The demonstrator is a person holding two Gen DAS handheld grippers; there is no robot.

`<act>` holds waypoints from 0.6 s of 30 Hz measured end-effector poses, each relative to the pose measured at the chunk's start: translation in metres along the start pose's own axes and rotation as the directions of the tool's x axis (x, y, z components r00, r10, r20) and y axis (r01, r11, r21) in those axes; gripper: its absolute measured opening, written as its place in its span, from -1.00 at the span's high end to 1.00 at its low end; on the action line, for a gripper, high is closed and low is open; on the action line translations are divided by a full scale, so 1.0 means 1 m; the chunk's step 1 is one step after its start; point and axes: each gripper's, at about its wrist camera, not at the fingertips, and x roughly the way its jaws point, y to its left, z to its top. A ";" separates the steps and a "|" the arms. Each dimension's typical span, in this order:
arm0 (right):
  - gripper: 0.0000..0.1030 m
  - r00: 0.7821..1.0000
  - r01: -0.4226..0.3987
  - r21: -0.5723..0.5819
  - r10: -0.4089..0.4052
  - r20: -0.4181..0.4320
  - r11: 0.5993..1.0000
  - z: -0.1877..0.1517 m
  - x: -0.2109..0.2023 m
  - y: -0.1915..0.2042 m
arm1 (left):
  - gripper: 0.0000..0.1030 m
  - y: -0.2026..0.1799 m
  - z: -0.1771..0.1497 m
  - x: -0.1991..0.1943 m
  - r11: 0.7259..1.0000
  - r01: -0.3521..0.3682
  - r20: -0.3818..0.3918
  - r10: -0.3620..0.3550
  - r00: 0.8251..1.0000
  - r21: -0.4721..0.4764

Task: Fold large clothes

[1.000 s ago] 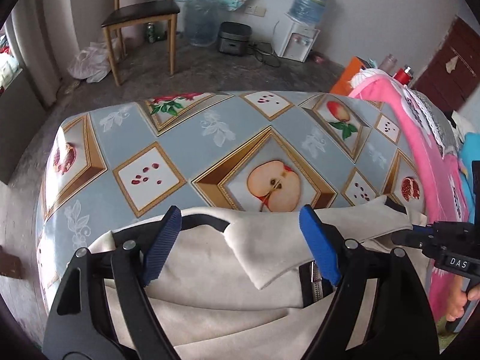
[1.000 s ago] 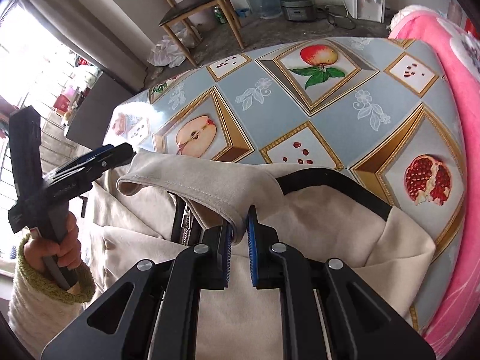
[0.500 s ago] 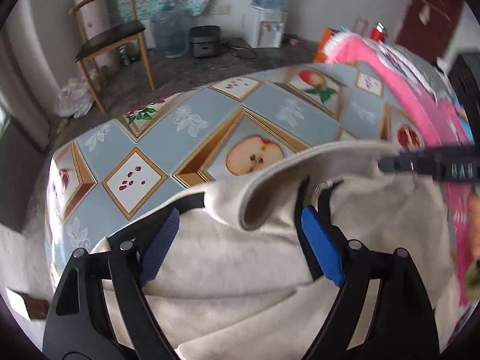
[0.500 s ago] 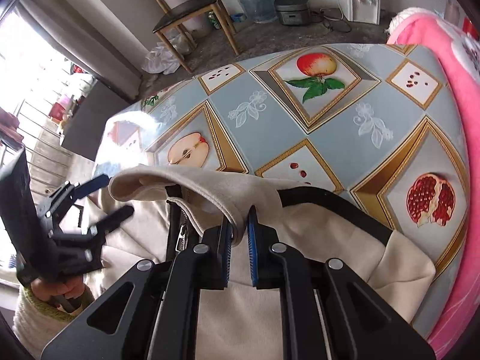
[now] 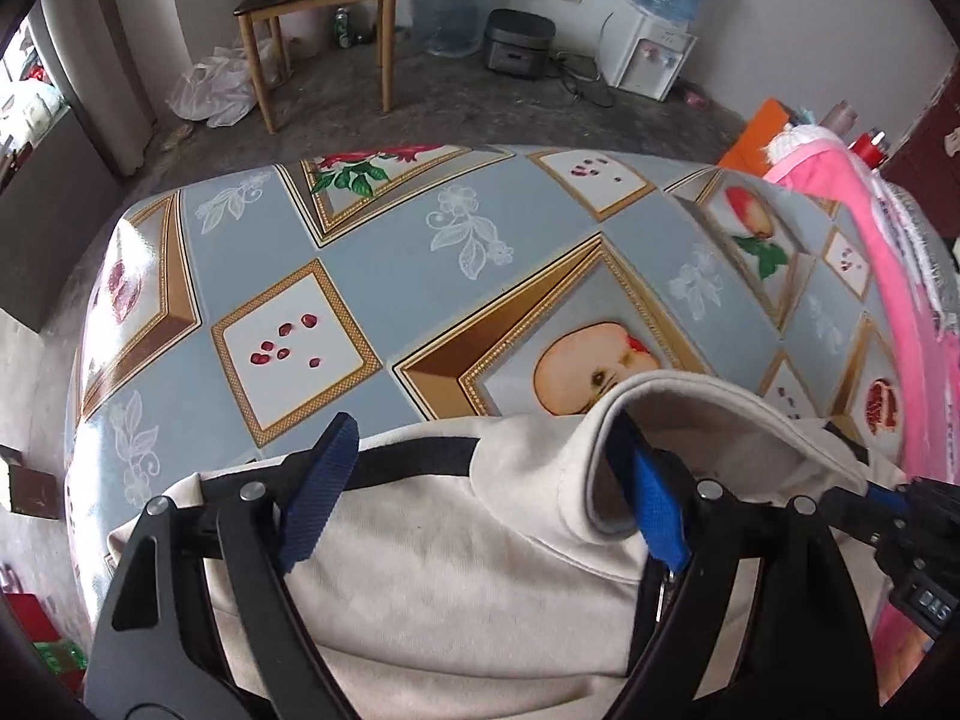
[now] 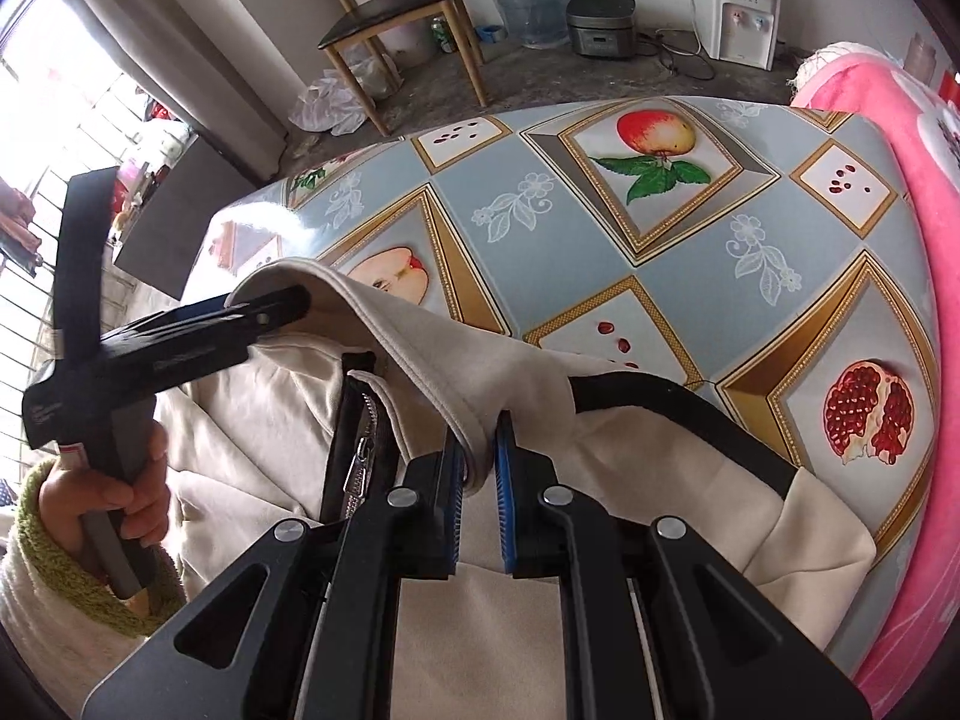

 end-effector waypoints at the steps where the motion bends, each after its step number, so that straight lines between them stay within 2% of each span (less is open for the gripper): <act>1: 0.80 1.000 -0.002 0.000 0.002 0.001 1.000 0.000 0.000 0.000 | -0.56 -0.002 0.000 0.002 1.000 -0.017 -0.003 0.017 1.000 0.012; 5: 0.80 1.000 -0.011 0.007 0.011 0.004 1.000 0.000 -0.002 -0.003 | -0.56 -0.004 -0.006 0.006 0.998 -0.051 -0.047 0.053 0.997 0.044; 9: 0.80 1.000 -0.008 0.007 0.008 0.005 1.000 0.000 -0.004 -0.005 | -0.56 -0.003 -0.022 0.005 0.989 -0.065 -0.114 0.080 0.990 0.131; 15: 0.80 1.000 0.015 -0.008 -0.015 0.002 1.000 -0.002 -0.004 -0.004 | -0.56 -0.002 -0.040 -0.011 0.959 -0.079 -0.100 0.110 0.989 0.270; 18: 0.80 1.000 0.029 -0.020 -0.029 -0.002 0.999 -0.005 -0.005 -0.003 | -0.56 -0.005 -0.050 -0.018 0.940 -0.060 -0.093 0.097 0.991 0.336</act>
